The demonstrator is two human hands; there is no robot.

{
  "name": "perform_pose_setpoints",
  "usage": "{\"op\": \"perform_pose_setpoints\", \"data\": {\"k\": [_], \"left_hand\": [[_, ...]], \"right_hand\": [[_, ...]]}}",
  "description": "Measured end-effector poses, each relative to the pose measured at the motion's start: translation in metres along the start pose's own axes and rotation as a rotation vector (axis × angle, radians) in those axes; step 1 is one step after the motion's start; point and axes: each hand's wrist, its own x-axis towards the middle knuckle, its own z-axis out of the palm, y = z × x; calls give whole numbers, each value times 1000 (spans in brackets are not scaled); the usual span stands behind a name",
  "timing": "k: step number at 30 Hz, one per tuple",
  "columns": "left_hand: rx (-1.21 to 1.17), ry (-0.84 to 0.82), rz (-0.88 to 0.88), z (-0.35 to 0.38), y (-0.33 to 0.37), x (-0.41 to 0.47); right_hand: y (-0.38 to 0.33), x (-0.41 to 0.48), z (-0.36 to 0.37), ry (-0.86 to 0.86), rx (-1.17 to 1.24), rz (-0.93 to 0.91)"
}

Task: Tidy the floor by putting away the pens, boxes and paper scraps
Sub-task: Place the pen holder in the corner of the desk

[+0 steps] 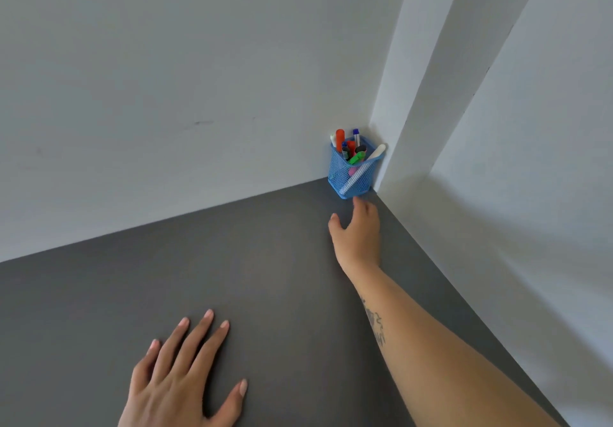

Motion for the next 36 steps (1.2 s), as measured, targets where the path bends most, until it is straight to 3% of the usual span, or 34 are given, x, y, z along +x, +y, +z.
{"op": "perform_pose_setpoints", "data": {"k": [4,7,14,19,27,36], "left_hand": [[77,-51,14,1,-2,-3],[98,-77,9,1,0,-8],[167,61,52,-15,13,-32],[67,136,15,-33,22,-99],[10,36,47,-53,32,-244],[196,3,156,-40,38,-378]], "right_hand": [[3,-63,-16,-167,-137,-204],[4,-112,-35,-213,-206,-217],[-3,-200,-83,-282,-330,-215],[-10,-269,-119,-273,-340,-186],[13,-415,-180,-264,-367,-117],[62,-539,-206,-173,-373,-181]]}}
